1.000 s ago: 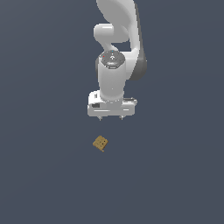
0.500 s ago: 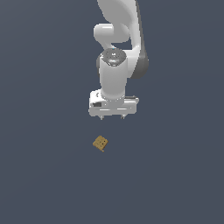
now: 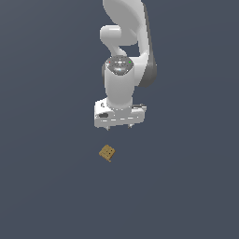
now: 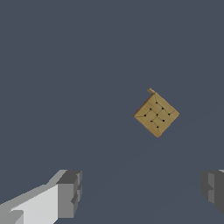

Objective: Pick up the object and move it to a goal position.

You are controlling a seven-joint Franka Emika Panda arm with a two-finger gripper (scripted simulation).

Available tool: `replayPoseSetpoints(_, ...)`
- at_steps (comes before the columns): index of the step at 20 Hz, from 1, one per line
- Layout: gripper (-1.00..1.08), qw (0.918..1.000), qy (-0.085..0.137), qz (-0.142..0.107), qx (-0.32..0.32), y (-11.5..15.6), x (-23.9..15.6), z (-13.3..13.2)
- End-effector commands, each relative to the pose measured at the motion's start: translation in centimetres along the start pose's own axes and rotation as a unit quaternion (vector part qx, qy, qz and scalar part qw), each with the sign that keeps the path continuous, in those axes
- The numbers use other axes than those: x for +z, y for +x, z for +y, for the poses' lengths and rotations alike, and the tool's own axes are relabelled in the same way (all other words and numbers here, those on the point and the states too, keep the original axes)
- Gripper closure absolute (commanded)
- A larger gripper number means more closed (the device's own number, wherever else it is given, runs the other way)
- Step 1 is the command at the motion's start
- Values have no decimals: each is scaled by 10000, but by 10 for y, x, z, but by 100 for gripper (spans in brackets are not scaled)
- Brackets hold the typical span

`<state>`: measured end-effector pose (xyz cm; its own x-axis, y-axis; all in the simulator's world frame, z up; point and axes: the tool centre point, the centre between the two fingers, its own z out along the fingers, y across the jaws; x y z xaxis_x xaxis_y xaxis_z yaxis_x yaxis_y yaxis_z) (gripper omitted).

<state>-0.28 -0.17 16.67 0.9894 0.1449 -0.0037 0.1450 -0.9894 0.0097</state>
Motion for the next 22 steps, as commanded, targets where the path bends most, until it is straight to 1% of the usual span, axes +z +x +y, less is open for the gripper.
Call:
replayPoseSetpoints(1, -92, 9998, -7, -4, -181, 2, 4, 3)
replayPoseSetpoints(6, -92, 9977, -21, -11, -678, 9, 16, 10)
replayPoseSetpoints(11, -92, 9915, -29, -19, -1303, 17, 31, 19)
replayPoseSetpoints(16, -92, 9812, -27, -21, -1930, 25, 47, 29)
replayPoseSetpoints(22, -92, 9638, -13, -15, -2666, 33, 66, 40)
